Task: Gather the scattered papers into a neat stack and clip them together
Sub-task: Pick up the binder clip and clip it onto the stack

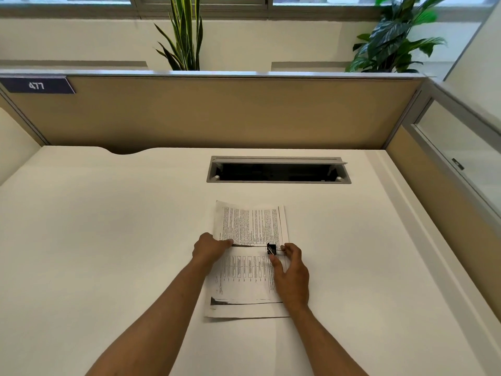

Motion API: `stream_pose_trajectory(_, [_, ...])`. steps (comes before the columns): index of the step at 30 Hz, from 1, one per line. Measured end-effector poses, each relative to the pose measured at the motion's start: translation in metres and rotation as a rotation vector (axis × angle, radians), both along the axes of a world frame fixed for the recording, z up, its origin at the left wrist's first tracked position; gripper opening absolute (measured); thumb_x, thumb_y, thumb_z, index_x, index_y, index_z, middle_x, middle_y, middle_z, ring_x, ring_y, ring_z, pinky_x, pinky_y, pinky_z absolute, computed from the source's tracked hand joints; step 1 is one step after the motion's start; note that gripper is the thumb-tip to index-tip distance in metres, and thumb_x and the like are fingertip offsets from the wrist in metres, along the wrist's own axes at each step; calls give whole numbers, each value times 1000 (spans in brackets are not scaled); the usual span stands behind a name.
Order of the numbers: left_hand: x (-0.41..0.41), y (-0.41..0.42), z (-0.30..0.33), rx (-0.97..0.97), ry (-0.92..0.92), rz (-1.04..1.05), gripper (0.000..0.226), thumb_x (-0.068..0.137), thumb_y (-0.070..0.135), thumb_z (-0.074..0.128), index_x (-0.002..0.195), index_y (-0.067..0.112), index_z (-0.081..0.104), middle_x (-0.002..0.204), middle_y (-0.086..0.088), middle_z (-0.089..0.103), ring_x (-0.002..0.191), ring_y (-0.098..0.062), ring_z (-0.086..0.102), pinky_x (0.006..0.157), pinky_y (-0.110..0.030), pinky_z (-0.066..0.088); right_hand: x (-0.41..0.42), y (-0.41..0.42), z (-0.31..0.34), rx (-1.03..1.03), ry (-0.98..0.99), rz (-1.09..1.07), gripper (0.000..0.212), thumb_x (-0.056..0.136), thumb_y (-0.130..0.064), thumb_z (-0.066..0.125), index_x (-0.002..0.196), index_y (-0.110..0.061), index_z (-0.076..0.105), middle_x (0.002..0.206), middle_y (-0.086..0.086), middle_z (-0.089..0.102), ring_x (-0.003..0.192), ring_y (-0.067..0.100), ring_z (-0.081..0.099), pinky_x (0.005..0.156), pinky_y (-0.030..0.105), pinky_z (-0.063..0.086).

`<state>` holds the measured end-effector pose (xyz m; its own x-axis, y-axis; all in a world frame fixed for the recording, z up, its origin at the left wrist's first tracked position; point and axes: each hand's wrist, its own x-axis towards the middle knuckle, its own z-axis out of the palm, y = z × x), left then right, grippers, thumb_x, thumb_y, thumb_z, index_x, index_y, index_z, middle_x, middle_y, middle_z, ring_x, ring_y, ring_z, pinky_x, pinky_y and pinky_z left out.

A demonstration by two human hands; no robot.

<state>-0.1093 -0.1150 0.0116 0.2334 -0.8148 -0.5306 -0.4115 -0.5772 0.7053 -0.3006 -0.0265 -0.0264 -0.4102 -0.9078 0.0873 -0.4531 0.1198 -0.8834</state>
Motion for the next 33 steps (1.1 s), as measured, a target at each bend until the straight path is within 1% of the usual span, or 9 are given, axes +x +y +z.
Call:
stream_pose_trajectory(6, [-9, 4, -6, -90, 129, -46, 48, 83, 31, 69, 121, 11, 50, 118, -8, 64, 103, -27, 63, 90, -45, 55, -2, -1, 0, -3, -38, -3, 42, 84, -32, 70, 120, -16, 52, 108, -9, 62, 100, 10, 60, 85, 18, 42])
stream_pose_trajectory(11, [0, 16, -13, -228, 177, -110, 42, 88, 23, 67, 126, 12, 52, 121, -6, 64, 111, -25, 62, 98, -49, 51, -5, -1, 1, -6, -159, 12, 41, 83, -23, 73, 120, -16, 55, 105, -5, 65, 97, 3, 60, 82, -2, 37])
stream_pose_trajectory(13, [4, 20, -11, -269, 209, -135, 42, 89, 22, 67, 128, 14, 53, 121, -5, 65, 110, -24, 62, 97, -49, 51, -9, -1, 3, 8, -251, 43, 39, 81, -20, 74, 117, -20, 58, 105, -4, 67, 99, -1, 61, 87, 5, 43])
stream_pose_trajectory(16, [7, 25, -6, -310, 265, -167, 41, 89, 23, 67, 127, 16, 53, 119, -2, 66, 107, -19, 64, 93, -44, 54, -21, -4, 11, 21, -383, 172, 35, 82, -17, 73, 112, -28, 59, 104, -2, 70, 100, 9, 66, 90, 25, 51])
stream_pose_trajectory(20, [9, 34, 6, -365, 342, -230, 37, 89, 24, 67, 124, 18, 55, 114, 2, 68, 102, -16, 68, 76, -26, 58, -30, -11, 33, 12, -477, 255, 35, 85, -9, 69, 116, -24, 60, 107, 4, 71, 103, 15, 66, 83, 23, 53])
stream_pose_trajectory(22, [10, 37, 14, -399, 369, -230, 37, 89, 24, 67, 124, 19, 55, 114, 2, 69, 100, -16, 69, 73, -24, 59, -34, -15, 45, -8, -499, 271, 35, 86, -5, 67, 118, -19, 61, 108, 6, 71, 105, 18, 66, 82, 21, 53])
stream_pose_trajectory(25, [14, 39, 29, -457, 386, -205, 38, 89, 26, 67, 125, 22, 55, 114, 3, 69, 100, -13, 69, 81, -32, 59, -34, -17, 65, -65, -460, 283, 35, 85, -5, 67, 118, -15, 62, 107, 4, 72, 103, 17, 67, 88, 25, 54])
stream_pose_trajectory(28, [16, 39, 52, -537, 411, -175, 33, 90, 22, 65, 122, 24, 55, 110, 7, 69, 94, -5, 70, 74, -25, 60, -29, -17, 91, -144, -364, 314, 38, 83, -9, 69, 120, -15, 62, 109, 0, 71, 103, 12, 67, 93, 28, 53])
stream_pose_trajectory(33, [17, 36, 84, -674, 489, -136, 31, 90, 14, 64, 121, 15, 57, 110, 4, 69, 95, -5, 69, 68, -21, 58, -27, -14, 126, -239, -210, 372, 45, 80, -22, 70, 121, -33, 57, 118, -4, 68, 111, 6, 62, 95, 22, 49])
